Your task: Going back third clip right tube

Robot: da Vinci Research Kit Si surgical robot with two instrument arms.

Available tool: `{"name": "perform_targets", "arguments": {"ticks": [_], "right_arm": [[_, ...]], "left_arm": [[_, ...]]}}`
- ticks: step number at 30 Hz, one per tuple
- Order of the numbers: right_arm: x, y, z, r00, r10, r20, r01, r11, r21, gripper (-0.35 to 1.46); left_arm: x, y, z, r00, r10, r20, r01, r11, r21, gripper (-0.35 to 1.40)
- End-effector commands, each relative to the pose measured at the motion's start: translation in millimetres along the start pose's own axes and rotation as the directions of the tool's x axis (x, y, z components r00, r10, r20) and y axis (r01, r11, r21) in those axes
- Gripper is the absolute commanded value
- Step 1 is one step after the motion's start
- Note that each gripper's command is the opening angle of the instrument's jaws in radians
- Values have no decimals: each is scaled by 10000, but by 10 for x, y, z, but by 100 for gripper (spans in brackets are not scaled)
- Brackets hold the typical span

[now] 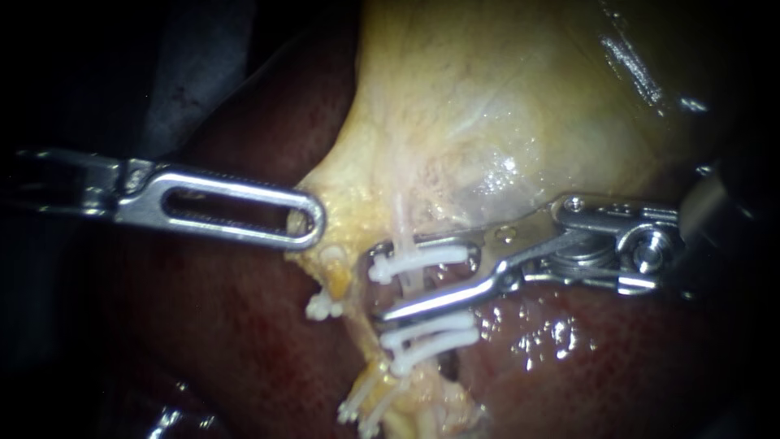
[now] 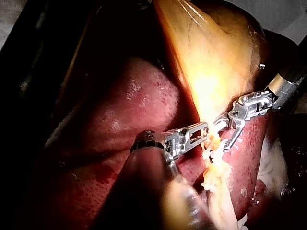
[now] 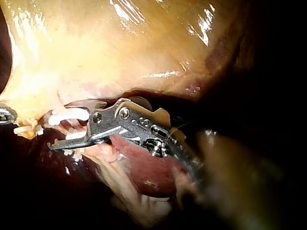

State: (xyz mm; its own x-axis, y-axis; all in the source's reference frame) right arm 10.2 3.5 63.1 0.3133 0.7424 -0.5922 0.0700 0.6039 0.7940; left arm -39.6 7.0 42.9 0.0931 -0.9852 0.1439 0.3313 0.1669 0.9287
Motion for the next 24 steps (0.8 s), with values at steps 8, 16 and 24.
{"name": "perform_targets", "arguments": {"ticks": [8,16,24], "right_arm": [[-4,-2,-11,9999,-112,21,112,9999,52,57],[-7,0,-36,9995,-288,-116,285,9994,-211,59],[-3,-4,-63,9986,-459,-265,445,9977,-506,60]], "left_arm": [[0,0,0,10000,-1,1,1,10000,-4,-35],[0,0,0,10000,0,2,0,10000,-5,-35],[2,1,1,10000,9,9,-9,10000,-16,-35]]}}
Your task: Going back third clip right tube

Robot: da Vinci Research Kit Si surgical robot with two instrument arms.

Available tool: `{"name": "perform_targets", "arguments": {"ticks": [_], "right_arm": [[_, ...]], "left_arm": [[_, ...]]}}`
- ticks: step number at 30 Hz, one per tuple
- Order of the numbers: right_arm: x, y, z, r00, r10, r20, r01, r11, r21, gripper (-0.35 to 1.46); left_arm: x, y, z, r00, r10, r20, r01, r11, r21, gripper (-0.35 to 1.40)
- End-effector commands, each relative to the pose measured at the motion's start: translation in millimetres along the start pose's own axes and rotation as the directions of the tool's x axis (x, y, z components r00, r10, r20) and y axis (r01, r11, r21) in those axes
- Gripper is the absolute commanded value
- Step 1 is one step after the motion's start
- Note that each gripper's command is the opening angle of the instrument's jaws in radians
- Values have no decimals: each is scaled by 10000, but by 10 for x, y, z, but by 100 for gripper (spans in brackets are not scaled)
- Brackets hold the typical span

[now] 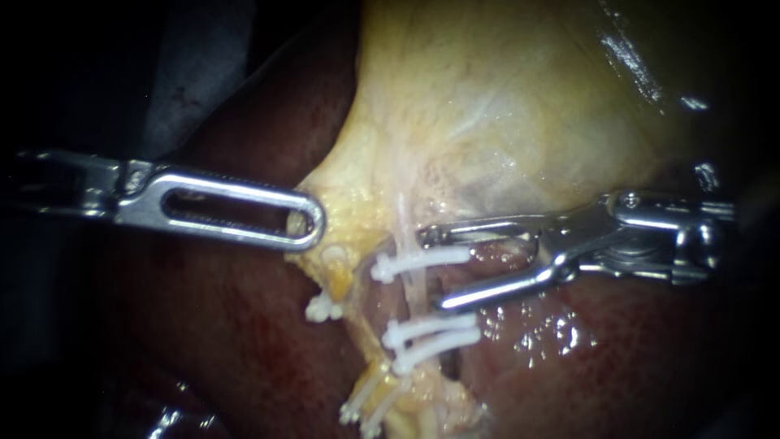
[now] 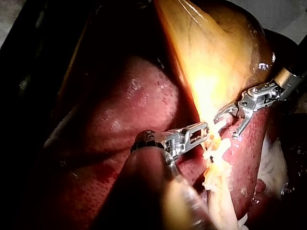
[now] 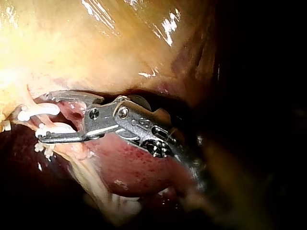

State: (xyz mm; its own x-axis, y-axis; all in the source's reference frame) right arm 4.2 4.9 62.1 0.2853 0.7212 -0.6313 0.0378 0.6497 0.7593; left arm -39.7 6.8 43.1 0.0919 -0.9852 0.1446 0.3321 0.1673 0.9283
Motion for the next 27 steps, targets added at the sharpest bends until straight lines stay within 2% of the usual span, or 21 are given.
{"name": "perform_targets", "arguments": {"ticks": [1,9,15,21,27], "right_arm": [[3,0,-6,10000,-36,-22,36,10000,-41,60],[28,-5,-40,9991,-397,-124,394,9989,-257,60],[47,-13,-55,9985,-524,-155,519,9981,-331,60],[52,-21,-57,9983,-550,-172,543,9978,-376,60],[52,-23,-57,9983,-549,-171,543,9978,-375,60]], "left_arm": [[0,0,0,10000,6,-4,-6,10000,-6,-35],[0,1,0,10000,8,-5,-8,10000,-6,-35],[0,3,1,10000,17,-9,-17,10000,-4,-35],[1,8,3,10000,41,-3,-41,10000,-18,-35],[3,13,11,10000,71,-13,-71,10000,-21,-35]]}}
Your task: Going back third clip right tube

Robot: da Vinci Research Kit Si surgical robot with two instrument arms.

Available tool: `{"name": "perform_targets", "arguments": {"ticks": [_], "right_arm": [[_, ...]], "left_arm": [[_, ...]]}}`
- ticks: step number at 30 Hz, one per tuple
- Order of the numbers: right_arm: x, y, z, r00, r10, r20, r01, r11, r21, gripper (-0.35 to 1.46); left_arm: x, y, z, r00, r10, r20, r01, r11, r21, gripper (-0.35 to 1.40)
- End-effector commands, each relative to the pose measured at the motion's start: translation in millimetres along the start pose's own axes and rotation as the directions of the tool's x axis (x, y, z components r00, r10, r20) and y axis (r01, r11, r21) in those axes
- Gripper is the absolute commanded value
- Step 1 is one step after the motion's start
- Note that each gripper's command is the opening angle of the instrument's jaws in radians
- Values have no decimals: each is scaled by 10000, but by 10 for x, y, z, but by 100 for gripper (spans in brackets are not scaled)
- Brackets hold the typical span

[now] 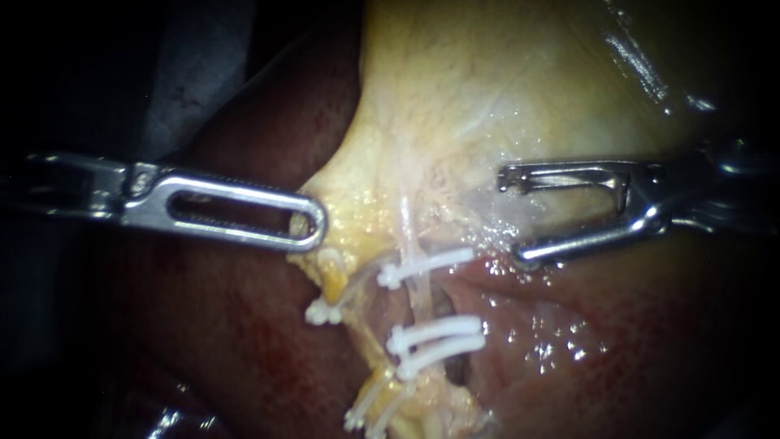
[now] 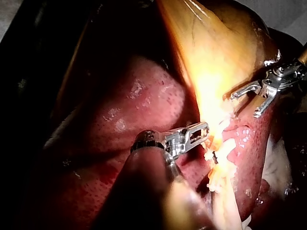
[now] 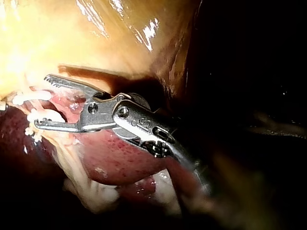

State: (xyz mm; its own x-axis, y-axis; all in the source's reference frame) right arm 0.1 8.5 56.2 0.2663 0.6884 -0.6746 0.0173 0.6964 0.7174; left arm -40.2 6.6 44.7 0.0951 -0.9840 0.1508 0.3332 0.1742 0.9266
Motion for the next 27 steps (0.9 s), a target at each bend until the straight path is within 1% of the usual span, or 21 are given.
{"name": "perform_targets", "arguments": {"ticks": [1,6,14,17,20,27], "right_arm": [[0,0,0,10000,-1,1,1,10000,2,60],[-1,-1,-2,10000,-2,3,2,10000,8,60],[-1,-5,-2,10000,-3,4,3,10000,12,60],[-1,-5,-2,10000,-3,4,3,10000,11,60],[-1,-5,-2,10000,-3,4,3,10000,10,60],[-1,-6,-2,10000,-3,4,3,10000,10,60]], "left_arm": [[0,1,3,10000,8,7,-8,10000,-14,-35],[3,7,18,10000,48,-61,-48,10000,31,-35],[17,10,61,9997,102,-242,-97,9998,190,-35],[23,12,73,9994,93,-338,-87,9998,179,-35],[25,14,79,9992,128,-370,-121,9997,196,-35],[25,14,80,9992,133,-376,-125,9997,201,-35]]}}
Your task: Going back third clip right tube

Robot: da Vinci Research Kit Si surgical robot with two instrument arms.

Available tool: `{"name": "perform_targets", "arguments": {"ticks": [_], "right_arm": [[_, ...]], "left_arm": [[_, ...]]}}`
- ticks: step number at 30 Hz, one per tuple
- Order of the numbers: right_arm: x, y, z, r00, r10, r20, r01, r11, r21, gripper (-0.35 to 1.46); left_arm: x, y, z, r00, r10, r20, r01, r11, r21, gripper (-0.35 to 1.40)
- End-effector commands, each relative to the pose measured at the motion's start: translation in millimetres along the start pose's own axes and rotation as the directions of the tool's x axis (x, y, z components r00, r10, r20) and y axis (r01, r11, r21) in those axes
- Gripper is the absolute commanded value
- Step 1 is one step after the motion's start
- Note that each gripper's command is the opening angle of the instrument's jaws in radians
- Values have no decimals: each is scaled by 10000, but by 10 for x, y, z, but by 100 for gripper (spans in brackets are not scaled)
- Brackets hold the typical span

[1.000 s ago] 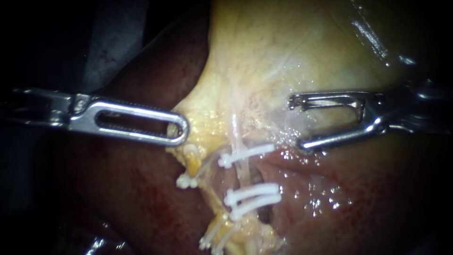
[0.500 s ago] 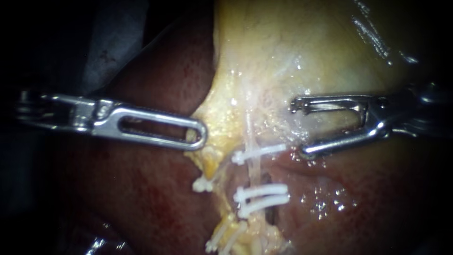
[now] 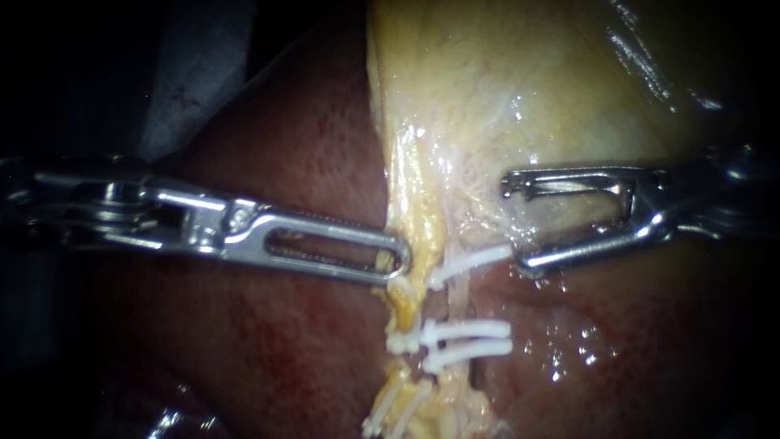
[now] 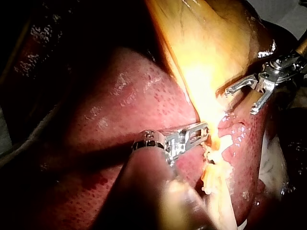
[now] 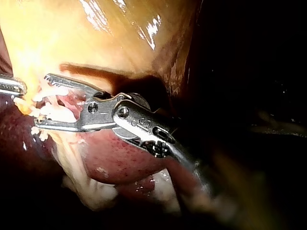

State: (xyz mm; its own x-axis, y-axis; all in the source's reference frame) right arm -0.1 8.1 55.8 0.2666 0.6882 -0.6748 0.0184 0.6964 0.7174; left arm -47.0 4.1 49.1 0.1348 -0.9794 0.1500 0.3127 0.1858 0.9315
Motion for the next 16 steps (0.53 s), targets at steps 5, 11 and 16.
{"name": "perform_targets", "arguments": {"ticks": [5,11,16], "right_arm": [[0,0,-1,10000,-1,1,1,10000,2,60],[0,0,-1,10000,0,1,0,10000,2,60],[0,0,-1,10000,-1,1,1,10000,3,60]], "left_arm": [[0,0,0,10000,0,-1,0,10000,-2,-35],[0,0,0,10000,1,-4,-1,10000,0,-35],[0,0,0,10000,-1,-5,1,10000,2,-35]]}}
